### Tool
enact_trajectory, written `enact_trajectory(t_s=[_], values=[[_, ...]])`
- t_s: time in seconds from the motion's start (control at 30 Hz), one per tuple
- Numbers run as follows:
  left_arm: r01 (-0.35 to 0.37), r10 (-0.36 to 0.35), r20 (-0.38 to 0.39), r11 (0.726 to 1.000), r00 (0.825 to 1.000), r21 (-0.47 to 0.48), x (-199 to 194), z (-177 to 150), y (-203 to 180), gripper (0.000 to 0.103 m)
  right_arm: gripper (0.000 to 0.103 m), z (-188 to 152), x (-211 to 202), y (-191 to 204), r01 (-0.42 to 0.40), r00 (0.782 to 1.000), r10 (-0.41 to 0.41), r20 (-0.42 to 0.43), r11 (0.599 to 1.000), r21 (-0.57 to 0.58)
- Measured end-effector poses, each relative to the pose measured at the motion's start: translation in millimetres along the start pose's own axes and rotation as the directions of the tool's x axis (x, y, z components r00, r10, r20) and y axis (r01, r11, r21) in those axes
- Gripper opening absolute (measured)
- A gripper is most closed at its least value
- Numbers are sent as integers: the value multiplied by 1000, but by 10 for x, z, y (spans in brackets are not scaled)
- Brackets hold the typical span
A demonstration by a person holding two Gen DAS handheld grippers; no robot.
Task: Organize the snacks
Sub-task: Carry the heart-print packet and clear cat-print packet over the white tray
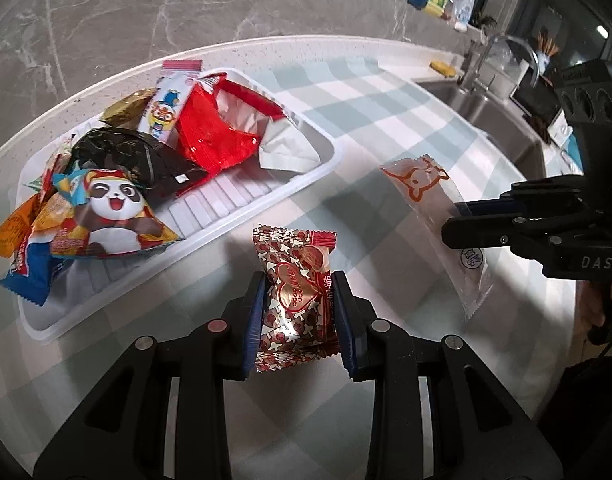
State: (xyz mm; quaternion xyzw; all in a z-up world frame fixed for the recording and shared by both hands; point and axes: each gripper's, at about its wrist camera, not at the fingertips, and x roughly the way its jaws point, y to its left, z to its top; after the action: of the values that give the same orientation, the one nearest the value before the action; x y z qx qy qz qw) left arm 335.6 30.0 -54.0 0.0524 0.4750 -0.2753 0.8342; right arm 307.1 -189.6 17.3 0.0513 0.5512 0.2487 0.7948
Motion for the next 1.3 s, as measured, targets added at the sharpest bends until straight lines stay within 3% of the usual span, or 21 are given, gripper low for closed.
enact_trajectory(t_s=[0.27,0.6,0.93,1.3], values=[[14,-12,49,999,999,-42,-336,42,103,29,19,131,-74,90,-37,999,37,29,999,-5],[-19,36,128,991,991,-133,-752,242,471,29,19,406,-48,250,-80,995,83,54,996,-41],[-76,113,151,970,982,-229,-831,484,955,29,19,883,126,461,-100,992,109,70,987,-122],[-115,157,145,958,977,-262,-681,731,1243,29,19,1289,456,679,-90,993,105,57,972,-218]])
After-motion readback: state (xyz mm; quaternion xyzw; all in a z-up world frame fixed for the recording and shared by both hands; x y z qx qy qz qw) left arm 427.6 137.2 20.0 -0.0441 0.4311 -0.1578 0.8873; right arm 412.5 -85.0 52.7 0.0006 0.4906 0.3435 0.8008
